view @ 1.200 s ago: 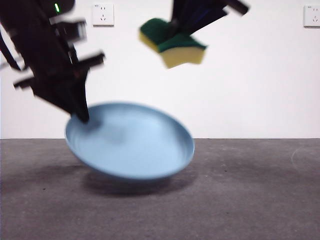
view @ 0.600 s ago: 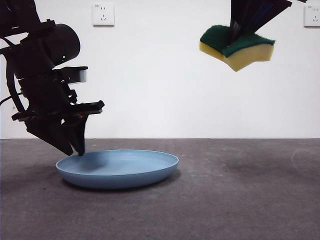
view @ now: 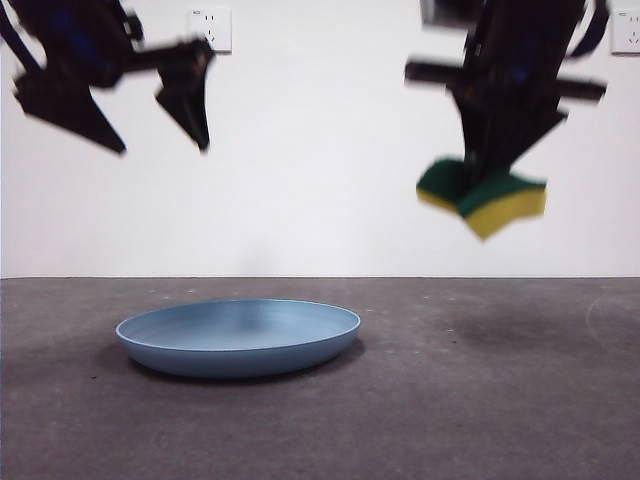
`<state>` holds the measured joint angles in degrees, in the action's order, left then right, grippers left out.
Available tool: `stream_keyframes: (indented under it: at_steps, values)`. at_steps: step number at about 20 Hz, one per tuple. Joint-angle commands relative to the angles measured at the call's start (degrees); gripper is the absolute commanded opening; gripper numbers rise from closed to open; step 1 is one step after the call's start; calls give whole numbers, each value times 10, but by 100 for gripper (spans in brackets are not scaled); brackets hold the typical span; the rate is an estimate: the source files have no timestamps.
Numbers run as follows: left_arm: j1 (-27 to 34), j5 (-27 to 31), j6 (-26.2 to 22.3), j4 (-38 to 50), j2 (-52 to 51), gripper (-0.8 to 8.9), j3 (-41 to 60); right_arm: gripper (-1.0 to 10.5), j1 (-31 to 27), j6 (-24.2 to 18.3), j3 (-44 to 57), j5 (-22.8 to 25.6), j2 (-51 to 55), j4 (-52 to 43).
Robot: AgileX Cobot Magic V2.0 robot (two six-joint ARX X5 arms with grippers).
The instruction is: Pick up the plate,pick up the cloth,clean the plate with the cloth
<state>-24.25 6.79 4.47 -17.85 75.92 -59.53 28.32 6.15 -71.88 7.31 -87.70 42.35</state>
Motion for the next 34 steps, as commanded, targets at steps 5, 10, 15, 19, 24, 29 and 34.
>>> stream_keyframes:
  at_steps: [5,10,15,19,24,29,34]
  values:
    - [-56,29,35,67,-174,530,120,-12,-46,-8,4,-70,-135,-28]
    - [-93,52,33,72,-239,530,156,-12,-46,-9,4,-74,-192,-42]
    - [-106,51,30,59,-242,530,156,321,-48,-10,4,-74,-191,-40]
    - [-105,52,28,40,-242,530,156,393,-47,-10,4,-74,-181,-39]
    - [-105,54,28,23,-242,529,156,393,-47,-10,4,-74,-123,-36]
    - [-105,67,26,21,-242,415,156,366,-46,-5,4,-106,-47,-1]
    - [-105,69,13,17,-237,-9,156,-11,-27,-33,5,-108,41,11]
